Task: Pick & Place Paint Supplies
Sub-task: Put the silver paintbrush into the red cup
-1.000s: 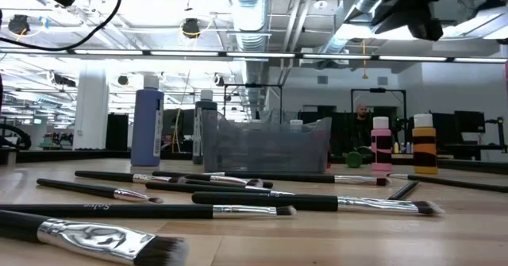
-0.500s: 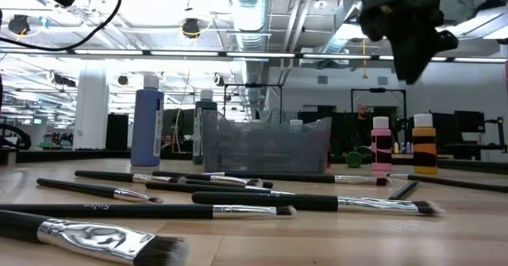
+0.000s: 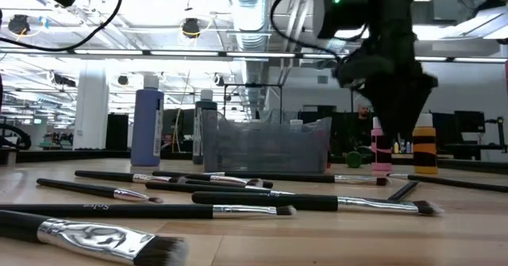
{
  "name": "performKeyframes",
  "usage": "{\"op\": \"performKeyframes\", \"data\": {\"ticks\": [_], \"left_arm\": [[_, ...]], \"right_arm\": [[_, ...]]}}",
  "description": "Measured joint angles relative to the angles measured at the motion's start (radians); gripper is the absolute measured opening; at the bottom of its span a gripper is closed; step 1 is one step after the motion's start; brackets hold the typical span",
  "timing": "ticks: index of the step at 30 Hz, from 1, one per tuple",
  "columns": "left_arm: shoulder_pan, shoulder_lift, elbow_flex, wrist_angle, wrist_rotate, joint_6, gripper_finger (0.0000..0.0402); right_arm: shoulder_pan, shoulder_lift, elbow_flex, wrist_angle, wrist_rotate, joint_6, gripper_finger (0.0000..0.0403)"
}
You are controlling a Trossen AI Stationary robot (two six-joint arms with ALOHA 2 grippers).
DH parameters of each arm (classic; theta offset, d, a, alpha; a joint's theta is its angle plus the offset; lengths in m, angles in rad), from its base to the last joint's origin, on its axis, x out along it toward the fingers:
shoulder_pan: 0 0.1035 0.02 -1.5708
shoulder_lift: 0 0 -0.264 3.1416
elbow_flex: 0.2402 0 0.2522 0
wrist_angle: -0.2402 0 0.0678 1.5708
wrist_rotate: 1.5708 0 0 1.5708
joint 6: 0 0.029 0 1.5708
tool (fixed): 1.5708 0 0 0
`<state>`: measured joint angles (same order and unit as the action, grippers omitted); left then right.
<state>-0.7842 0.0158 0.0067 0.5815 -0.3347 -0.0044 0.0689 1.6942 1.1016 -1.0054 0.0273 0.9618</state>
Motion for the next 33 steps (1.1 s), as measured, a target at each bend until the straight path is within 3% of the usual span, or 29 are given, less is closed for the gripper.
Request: {"op": "performKeyframes", "data": {"ticks": [5,21,26,33], "left_arm": [[0.0,0.0,0.0,0.003,-0.001,0.0,0.0003],[0.0,0.0,0.0,0.011,-0.006,0.0,0.0003],[0.0,0.0,0.0,0.015,-0.006,-0.001,0.0003],[0.0,0.001,0.0,0.019,-0.01,-0.001,0.0003]], "right_arm": [[-0.01,0.044,-0.042,0.117,-0.028,-0.019,0.0194],[-0.05,0.128,-0.045,0.16,-0.057,-0.075,0.0181],[-0.05,0.139,-0.042,0.157,-0.063,-0.068,0.0158],[-0.043,0.141,-0.043,0.154,-0.077,-0.047,0.0091]]}}
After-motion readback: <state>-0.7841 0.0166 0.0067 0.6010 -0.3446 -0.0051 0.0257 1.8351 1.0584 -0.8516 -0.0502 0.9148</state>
